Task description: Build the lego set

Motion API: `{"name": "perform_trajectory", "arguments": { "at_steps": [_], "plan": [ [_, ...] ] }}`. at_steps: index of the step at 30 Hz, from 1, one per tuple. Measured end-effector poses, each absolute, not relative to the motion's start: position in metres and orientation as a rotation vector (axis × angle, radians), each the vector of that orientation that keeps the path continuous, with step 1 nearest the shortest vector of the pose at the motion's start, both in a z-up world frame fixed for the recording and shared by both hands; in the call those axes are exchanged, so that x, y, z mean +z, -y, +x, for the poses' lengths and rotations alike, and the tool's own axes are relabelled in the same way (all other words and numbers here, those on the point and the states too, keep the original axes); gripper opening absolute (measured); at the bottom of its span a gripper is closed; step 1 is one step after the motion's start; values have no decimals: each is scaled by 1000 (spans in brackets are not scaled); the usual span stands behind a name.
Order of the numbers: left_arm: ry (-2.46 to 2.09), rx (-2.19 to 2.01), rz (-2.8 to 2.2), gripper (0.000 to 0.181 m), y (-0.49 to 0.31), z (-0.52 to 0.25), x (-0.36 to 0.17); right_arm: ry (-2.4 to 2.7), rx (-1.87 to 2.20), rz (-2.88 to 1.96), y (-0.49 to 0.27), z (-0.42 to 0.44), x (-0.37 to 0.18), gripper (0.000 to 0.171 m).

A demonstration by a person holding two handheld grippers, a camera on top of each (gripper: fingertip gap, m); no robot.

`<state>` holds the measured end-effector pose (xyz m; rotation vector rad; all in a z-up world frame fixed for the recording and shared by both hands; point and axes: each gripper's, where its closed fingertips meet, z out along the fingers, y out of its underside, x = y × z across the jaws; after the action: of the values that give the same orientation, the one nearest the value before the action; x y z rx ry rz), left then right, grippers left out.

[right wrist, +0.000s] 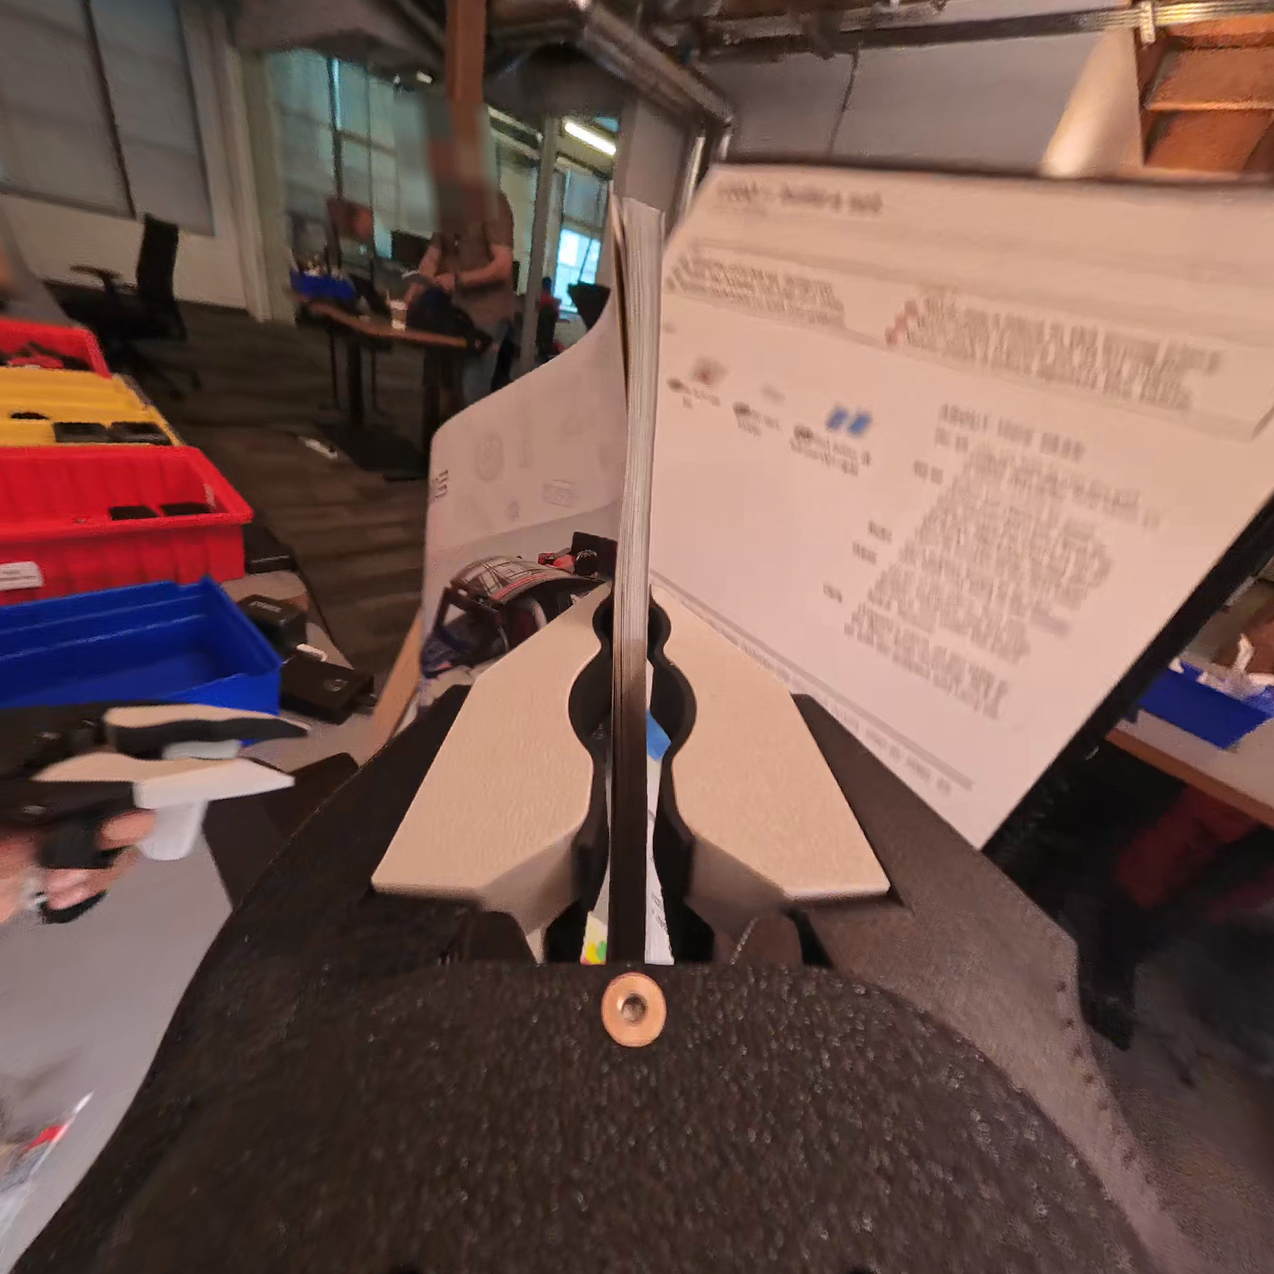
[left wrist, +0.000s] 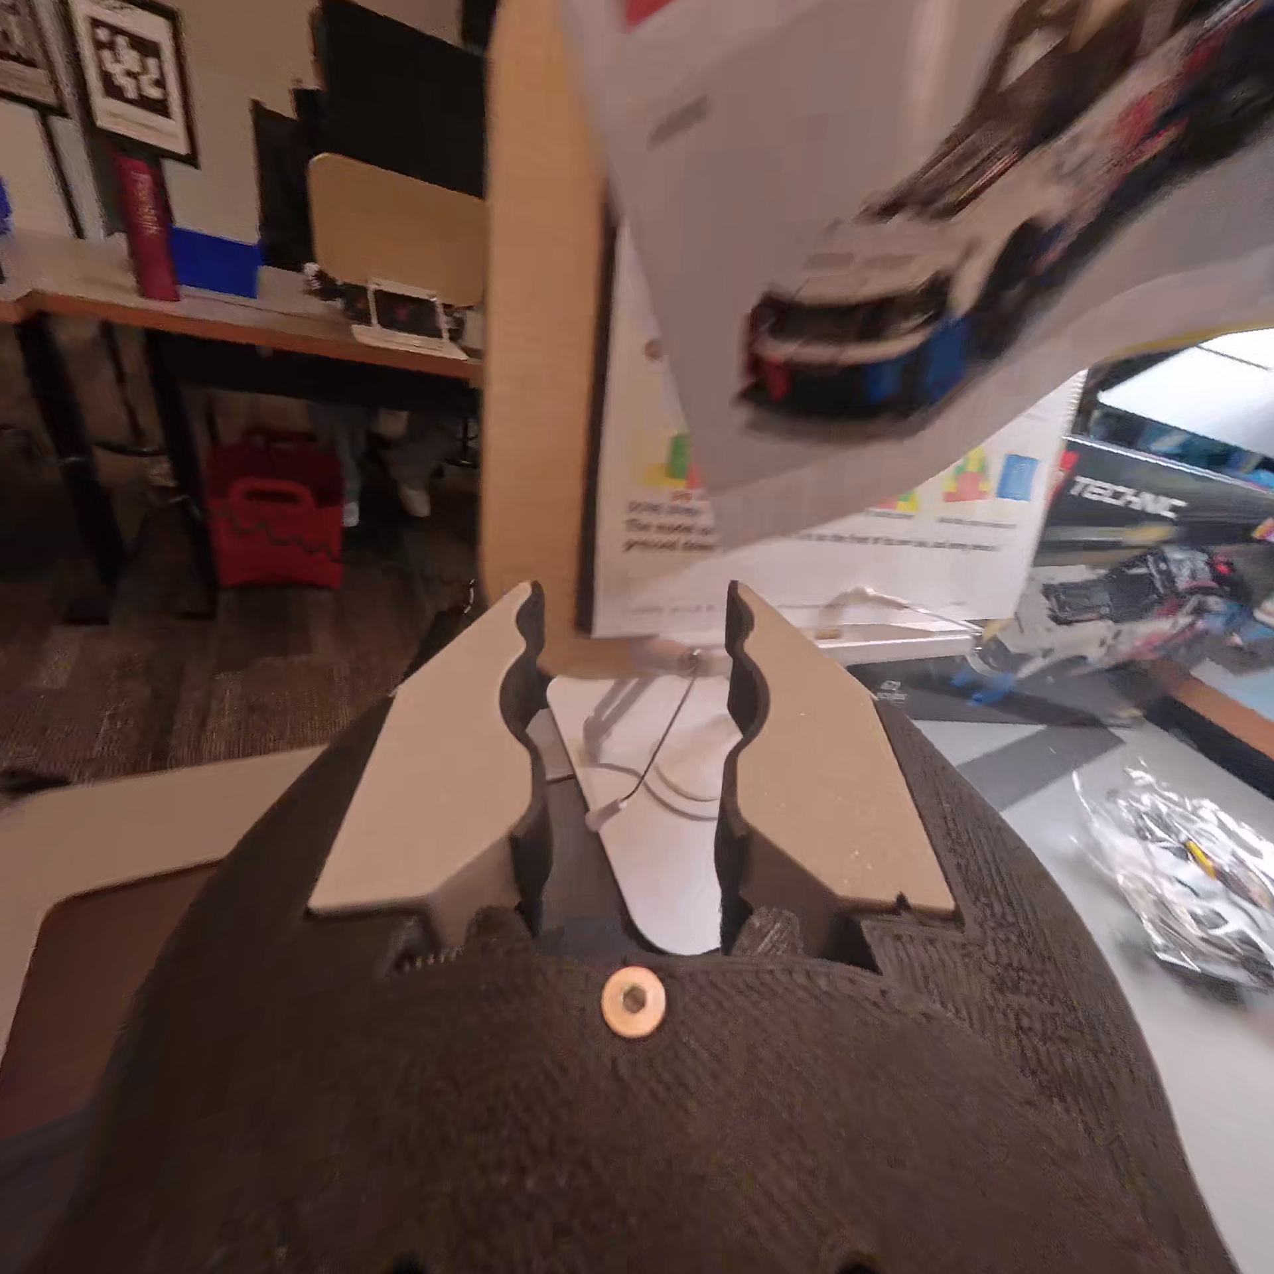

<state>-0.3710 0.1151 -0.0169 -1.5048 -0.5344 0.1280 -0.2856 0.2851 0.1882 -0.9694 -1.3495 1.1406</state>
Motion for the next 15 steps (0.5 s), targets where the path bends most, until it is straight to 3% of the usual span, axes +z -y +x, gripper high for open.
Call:
{"name": "perform_trajectory", "arguments": {
  "at_steps": [1, 5, 11, 12, 15],
  "plan": [
    [497, 132, -1518, 52, -120, -366, -8, 1323, 1157, -988, -294, -290, 171, 1],
    [332, 289, -1573, 45, -140, -360, 19, 1214, 1159, -1026, -326, -288, 108, 1],
    [113, 574, -1728, 32, -190, -353, 5, 1173, 1142, -1029, -331, -277, 70, 4],
    [110, 644, -1756, 31, -196, -357, 0, 1179, 1101, -1039, -331, -276, 69, 7],
    [172, 674, -1758, 3, -201, -364, -3, 1174, 928, -1175, -348, -265, 55, 28]
  ]
}}
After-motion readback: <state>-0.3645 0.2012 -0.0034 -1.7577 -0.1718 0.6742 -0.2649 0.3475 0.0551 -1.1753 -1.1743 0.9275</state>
